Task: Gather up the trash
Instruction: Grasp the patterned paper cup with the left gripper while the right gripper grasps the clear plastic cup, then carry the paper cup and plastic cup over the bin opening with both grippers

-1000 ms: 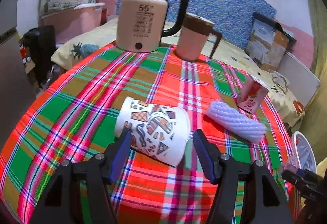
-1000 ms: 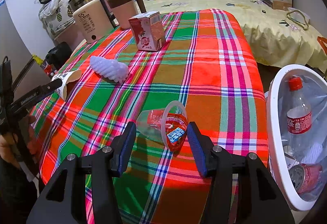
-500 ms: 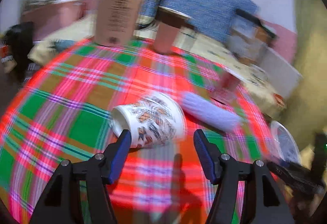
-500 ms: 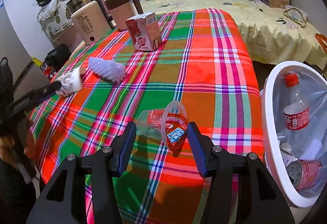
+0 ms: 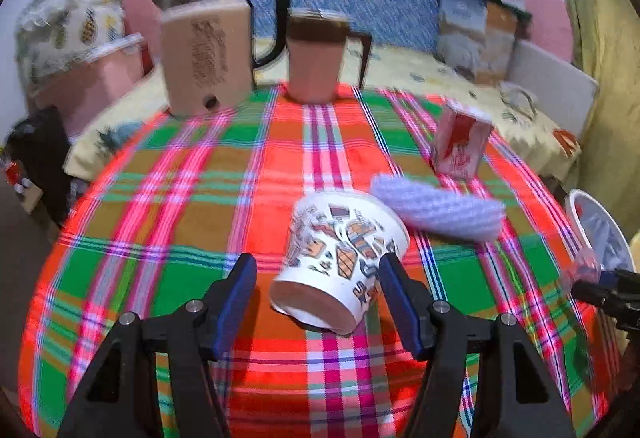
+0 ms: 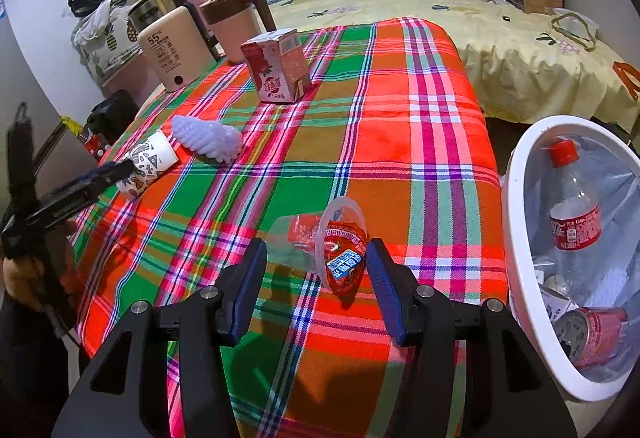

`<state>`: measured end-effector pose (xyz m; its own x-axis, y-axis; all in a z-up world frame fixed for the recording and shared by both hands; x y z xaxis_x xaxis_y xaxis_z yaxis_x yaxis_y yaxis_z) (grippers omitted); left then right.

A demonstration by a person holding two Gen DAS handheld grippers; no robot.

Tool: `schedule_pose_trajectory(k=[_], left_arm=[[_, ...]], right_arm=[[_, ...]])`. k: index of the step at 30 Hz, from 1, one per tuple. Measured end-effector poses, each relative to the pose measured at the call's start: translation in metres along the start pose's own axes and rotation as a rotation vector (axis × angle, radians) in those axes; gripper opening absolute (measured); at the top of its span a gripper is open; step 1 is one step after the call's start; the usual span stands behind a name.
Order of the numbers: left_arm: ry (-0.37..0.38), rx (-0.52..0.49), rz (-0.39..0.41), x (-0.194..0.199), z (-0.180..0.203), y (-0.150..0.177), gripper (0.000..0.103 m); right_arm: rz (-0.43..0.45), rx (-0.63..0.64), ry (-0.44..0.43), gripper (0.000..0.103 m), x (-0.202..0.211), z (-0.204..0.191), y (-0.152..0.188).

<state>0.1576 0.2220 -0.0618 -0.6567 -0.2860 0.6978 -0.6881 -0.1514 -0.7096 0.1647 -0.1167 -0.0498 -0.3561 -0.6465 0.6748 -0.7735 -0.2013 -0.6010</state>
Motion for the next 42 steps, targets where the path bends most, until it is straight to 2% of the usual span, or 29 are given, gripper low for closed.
schedule_pose_trajectory(k=[2,6,9,14,24,33,42], left_arm=[[0.03,-0.019,-0.023,-0.005,0.003,-0.001,0.066],[0.045,-0.023,-0.041,-0.008,0.014,0.0,0.066],[0.04,-0.021,-0.059,-0.009,0.022,0.002,0.061],[0.031,-0.008,-0.033,0.003,0.031,0.006,0.059],[0.093,0.057,-0.002,0.043,0.052,0.022,0.059],[0.213,-0.017,0.028,0.071,0.11,0.02,0.059],[0.308,-0.111,0.047,0.088,0.173,0.018,0.059]], right_arm=[[-0.001,-0.003,0.003,0.054,0.0,0.001,0.0],[0.0,-0.003,0.001,0.054,-0.001,0.001,0.0],[0.001,-0.003,-0.001,0.054,0.0,0.0,0.001],[0.012,-0.007,-0.002,0.054,0.006,0.001,0.003],[0.065,-0.018,0.005,0.054,0.033,0.005,0.007],[0.13,-0.049,0.058,0.054,0.07,0.022,0.015],[0.208,-0.128,0.151,0.054,0.117,0.062,0.028]])
Point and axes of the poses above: each gripper's, at about its wrist camera, not at the fingertips, and x roughly against the way its jaws point, z to its right, y to its underside, the point moved 1 cm from there along -x, roughly the way its jaws point, and after that the axes turned 15 degrees about -y, right-handed, at the moved point
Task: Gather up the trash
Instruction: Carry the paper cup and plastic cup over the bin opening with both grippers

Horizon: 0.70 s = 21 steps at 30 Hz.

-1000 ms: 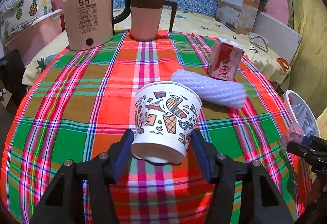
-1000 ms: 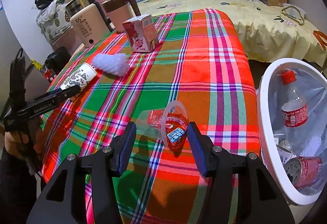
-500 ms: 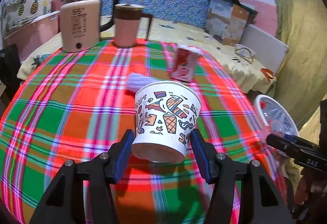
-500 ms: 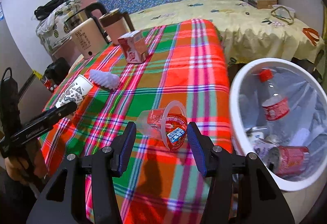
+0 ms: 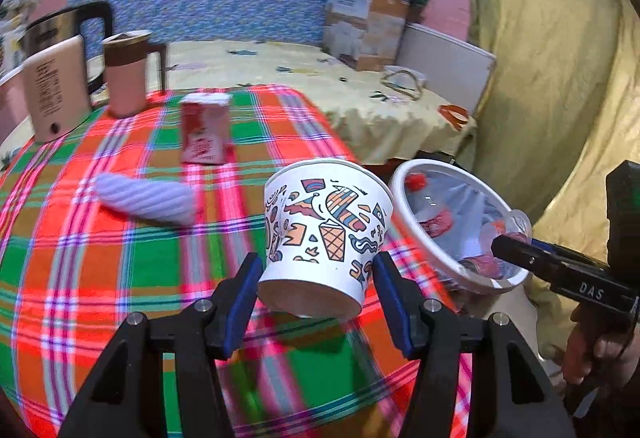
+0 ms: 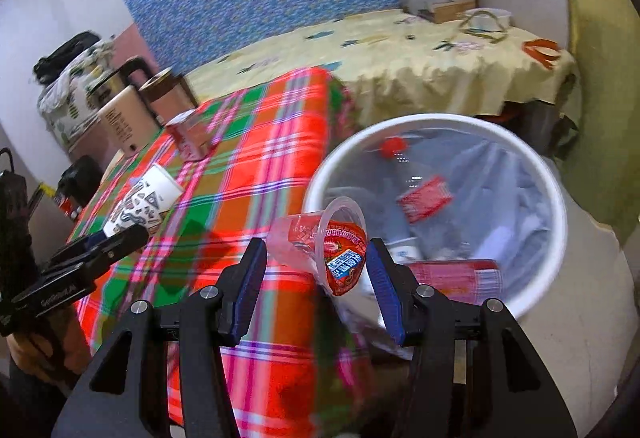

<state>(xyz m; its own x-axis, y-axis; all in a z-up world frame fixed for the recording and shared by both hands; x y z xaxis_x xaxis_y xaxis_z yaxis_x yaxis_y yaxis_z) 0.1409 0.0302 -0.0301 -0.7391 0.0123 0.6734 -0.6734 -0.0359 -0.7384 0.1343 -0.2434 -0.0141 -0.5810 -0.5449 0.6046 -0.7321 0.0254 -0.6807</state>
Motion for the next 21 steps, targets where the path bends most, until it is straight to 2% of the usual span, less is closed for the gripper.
schedule_pose_trajectory(k=[9,21], left_arm=[[0.051,-0.071,0.006,-0.008,0.049,-0.012,0.059],[0.104,-0.164,-0.027,-0.033,0.103,-0.019,0.059]], right_arm=[[0.06,-0.086,0.077,0.054,0.024,0.043,0.001],[0.04,-0.121,0.077,0.054,0.019,0.064,0.003]])
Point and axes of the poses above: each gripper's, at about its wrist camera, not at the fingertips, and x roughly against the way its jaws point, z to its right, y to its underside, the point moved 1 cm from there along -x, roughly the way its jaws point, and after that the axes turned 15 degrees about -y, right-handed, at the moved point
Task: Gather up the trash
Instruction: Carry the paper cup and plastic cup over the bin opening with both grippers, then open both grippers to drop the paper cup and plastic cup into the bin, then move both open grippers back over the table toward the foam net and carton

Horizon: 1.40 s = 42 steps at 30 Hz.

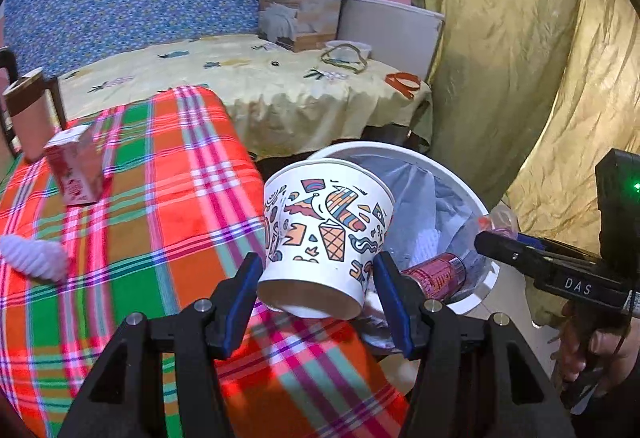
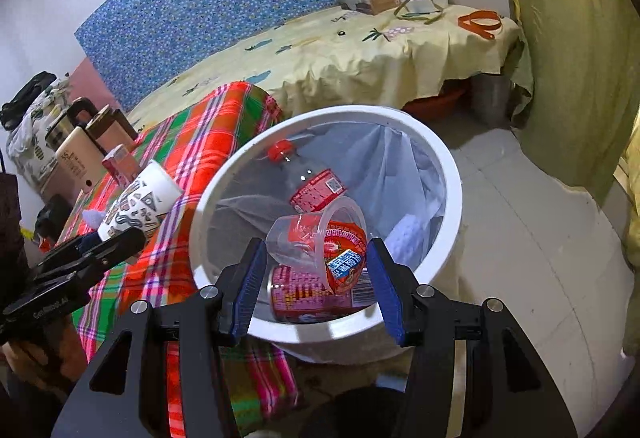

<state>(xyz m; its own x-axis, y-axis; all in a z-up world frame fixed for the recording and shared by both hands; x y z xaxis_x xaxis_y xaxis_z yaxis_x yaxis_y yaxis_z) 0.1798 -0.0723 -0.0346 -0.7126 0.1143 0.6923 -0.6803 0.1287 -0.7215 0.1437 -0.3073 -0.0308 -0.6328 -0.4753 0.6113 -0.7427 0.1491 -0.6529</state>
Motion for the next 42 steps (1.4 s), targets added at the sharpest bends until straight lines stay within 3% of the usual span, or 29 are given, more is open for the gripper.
schedule_pose_trajectory(k=[19,42], left_arm=[[0.042,-0.056,-0.015,-0.022,0.028,-0.006,0.061],[-0.01,0.061,0.029,0.031,-0.018,0.021,0.061]], right_arm=[[-0.046,0.031,0.009,0.058,-0.006,0.009,-0.002],[-0.019,0.094,-0.034,0.06,0.015,-0.036,0.008]])
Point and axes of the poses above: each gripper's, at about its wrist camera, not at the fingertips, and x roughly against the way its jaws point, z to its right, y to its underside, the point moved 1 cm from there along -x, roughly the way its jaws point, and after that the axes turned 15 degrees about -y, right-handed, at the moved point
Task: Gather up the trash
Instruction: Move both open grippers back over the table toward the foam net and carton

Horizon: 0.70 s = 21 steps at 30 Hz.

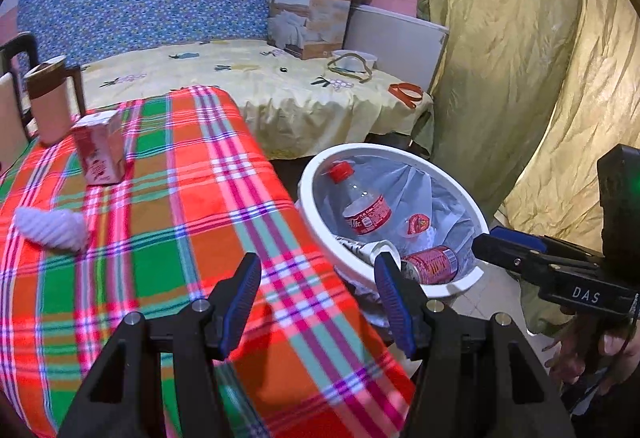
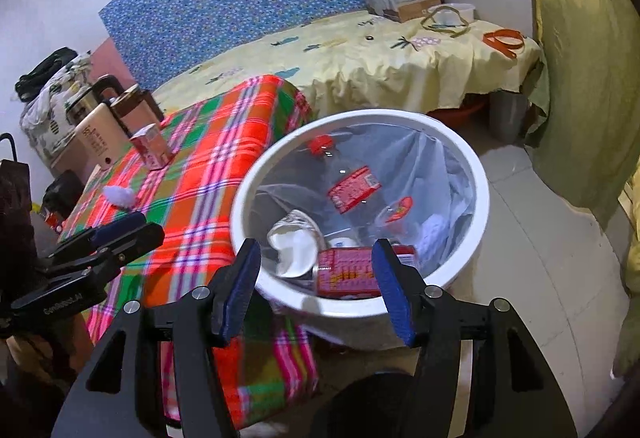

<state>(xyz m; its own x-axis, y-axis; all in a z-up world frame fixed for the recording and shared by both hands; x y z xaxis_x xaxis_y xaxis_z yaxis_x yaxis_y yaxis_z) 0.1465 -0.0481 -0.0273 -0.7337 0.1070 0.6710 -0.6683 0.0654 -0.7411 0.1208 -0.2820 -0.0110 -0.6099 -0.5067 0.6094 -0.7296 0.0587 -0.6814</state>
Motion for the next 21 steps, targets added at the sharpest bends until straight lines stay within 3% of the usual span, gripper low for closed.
schedule_pose_trajectory(k=[21], left_arm=[[-0.115,0.113,0.033,0.037,-0.054,0.026,0.061]], right_arm=[[-0.04,0.114,-0.108,0.059,-0.017,-0.059,0.01]])
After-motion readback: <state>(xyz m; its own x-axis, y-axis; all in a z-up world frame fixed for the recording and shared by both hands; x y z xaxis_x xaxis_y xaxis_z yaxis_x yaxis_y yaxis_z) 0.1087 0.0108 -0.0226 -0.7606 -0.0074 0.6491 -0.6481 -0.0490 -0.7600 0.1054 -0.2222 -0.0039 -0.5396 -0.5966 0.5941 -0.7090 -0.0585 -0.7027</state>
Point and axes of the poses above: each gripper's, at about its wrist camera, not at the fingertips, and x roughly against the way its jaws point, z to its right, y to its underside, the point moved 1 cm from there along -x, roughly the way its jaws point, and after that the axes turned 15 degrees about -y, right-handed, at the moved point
